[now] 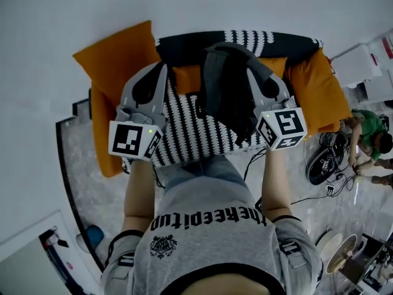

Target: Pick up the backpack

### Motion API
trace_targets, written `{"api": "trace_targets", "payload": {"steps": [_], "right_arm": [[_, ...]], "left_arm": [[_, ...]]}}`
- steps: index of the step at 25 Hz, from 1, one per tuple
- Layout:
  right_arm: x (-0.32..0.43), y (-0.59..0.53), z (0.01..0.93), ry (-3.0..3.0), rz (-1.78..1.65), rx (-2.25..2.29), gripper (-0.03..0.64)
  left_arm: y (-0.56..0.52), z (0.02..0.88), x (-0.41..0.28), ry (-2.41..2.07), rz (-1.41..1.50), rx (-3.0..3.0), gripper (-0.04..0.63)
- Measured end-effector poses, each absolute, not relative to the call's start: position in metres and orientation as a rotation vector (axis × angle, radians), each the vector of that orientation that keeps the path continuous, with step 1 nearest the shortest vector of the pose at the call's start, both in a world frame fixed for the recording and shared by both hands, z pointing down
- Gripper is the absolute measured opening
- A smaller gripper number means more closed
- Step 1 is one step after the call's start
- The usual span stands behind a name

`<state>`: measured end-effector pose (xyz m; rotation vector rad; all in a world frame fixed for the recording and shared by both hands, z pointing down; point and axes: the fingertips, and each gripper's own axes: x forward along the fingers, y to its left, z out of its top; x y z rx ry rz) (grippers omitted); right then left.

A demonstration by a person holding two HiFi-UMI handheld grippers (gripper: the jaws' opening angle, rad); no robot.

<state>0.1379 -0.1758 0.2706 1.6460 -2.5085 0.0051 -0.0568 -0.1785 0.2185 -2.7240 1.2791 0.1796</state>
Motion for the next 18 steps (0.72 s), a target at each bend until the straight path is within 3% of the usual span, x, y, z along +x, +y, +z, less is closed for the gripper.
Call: {"api": "trace_targets", "payload": {"steps": [18], "right_arm": [[0.151, -0.137, 0.238, -2.517, -0.067, 1.776, 0.037]], "left_arm": [[-0.156, 0.200, -0.045, 1.193, 0.213, -2.718, 0.012]]}}
